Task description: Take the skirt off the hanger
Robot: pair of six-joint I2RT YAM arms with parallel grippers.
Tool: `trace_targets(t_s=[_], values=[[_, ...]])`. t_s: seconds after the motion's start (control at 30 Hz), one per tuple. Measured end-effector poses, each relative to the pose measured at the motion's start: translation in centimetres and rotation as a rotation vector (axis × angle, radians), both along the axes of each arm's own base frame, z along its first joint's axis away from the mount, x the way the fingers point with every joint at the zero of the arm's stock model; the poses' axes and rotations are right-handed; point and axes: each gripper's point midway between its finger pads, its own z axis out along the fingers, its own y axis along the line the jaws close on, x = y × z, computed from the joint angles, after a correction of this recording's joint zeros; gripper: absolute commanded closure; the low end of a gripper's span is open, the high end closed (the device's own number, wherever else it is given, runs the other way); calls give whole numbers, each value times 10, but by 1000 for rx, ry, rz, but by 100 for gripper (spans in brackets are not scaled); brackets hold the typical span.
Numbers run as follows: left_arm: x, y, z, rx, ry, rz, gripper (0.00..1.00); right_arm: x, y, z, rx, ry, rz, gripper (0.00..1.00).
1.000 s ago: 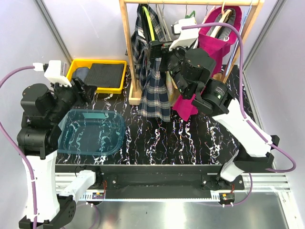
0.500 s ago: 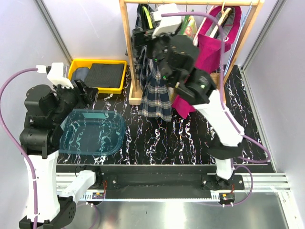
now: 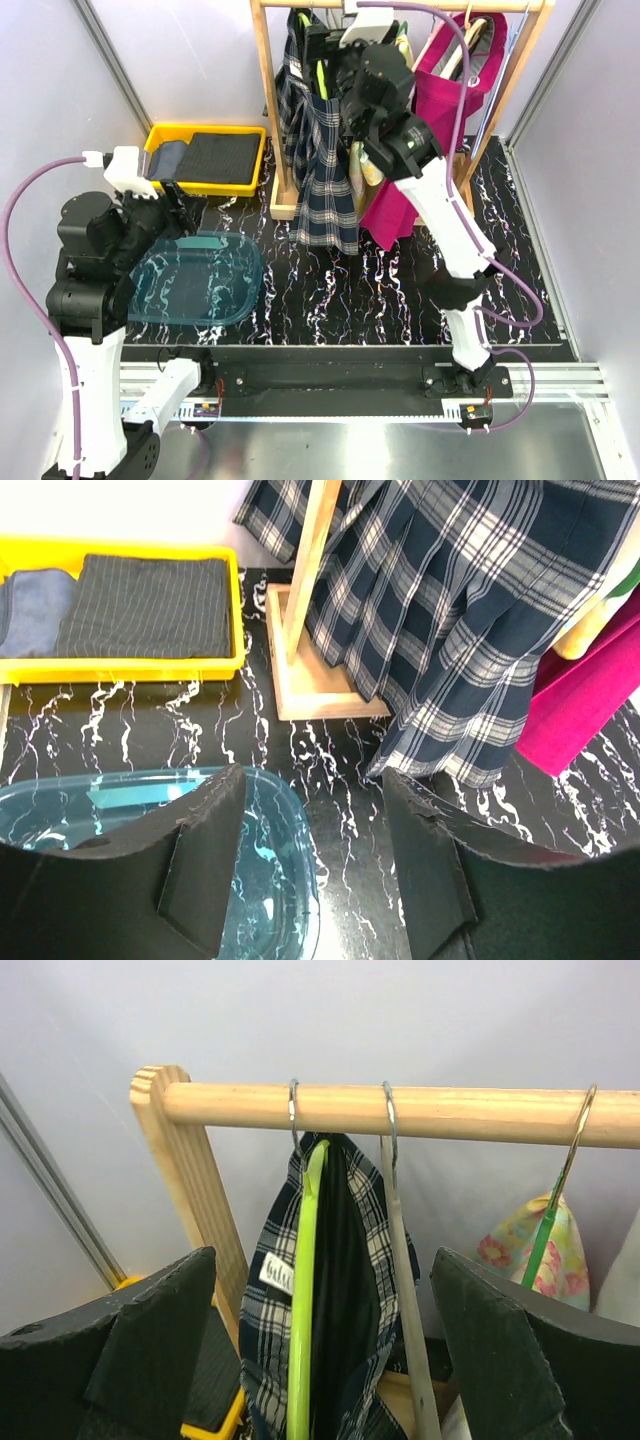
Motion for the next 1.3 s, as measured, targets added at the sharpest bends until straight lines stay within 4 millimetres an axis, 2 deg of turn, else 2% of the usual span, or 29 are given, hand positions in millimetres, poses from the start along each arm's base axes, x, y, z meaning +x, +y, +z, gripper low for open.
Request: trace_targets(t_s=[0.17,0.43,0.6,0.8,1.0,1.1,1.23,1.27,1.3], values=[[3,0,-9,5,19,-1,39,21,-1,-7,59,13,43,8],[7,1,-19,20,27,-2,37,31,30,-26,116,51,164,12],[10,1,-25,32,27,-2,37,41,41,-45,109,83,174,13],[9,3,-30,47,27,0,36,60,41,-67,72,108,149,12],[12,4,-33,52,26,2,36,64,40,-72,48,110,141,10],[14,4,-38,54,36,5,36,64,39,-72,38,108,138,21],[15,5,-42,57,45,9,35,66,38,-73,35,106,135,41],[15,5,-43,59,46,10,35,67,38,-73,37,107,134,50],[14,6,-42,59,43,12,35,68,38,-75,37,111,133,53]])
